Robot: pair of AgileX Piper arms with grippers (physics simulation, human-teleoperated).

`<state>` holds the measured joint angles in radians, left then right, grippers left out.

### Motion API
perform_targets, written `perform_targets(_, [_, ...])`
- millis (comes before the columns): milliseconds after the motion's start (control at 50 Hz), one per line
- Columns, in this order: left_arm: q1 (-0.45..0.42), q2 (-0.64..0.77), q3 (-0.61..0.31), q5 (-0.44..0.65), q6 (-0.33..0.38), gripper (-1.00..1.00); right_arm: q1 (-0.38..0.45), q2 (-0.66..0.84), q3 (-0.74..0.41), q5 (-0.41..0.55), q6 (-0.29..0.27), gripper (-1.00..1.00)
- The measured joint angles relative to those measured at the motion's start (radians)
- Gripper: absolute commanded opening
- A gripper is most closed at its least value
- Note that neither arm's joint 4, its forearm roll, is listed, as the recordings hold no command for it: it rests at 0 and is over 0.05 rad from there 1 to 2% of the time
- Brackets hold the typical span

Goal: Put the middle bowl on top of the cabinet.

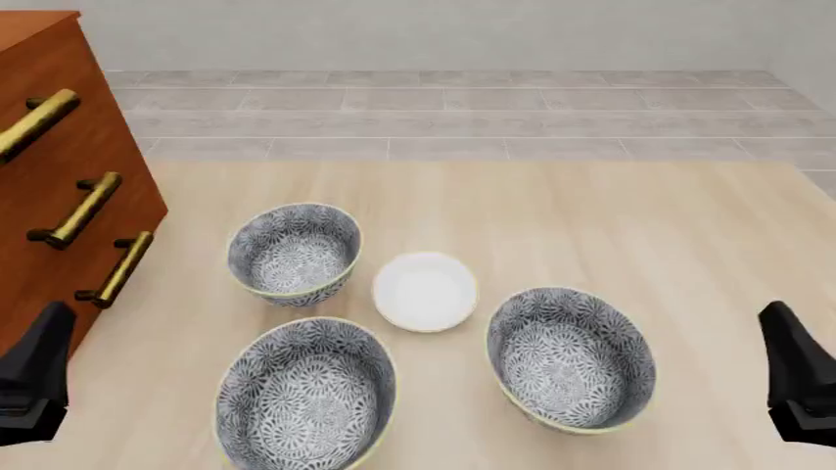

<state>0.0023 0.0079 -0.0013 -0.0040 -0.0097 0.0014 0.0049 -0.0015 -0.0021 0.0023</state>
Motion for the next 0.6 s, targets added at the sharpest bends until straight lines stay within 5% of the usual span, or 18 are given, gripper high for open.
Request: perform_targets(600, [-0.018, 0.047, -0.035, 0.005, 0.037, 1.0, -0.001, 0.001, -0.002, 0.001, -0.009, 1.0])
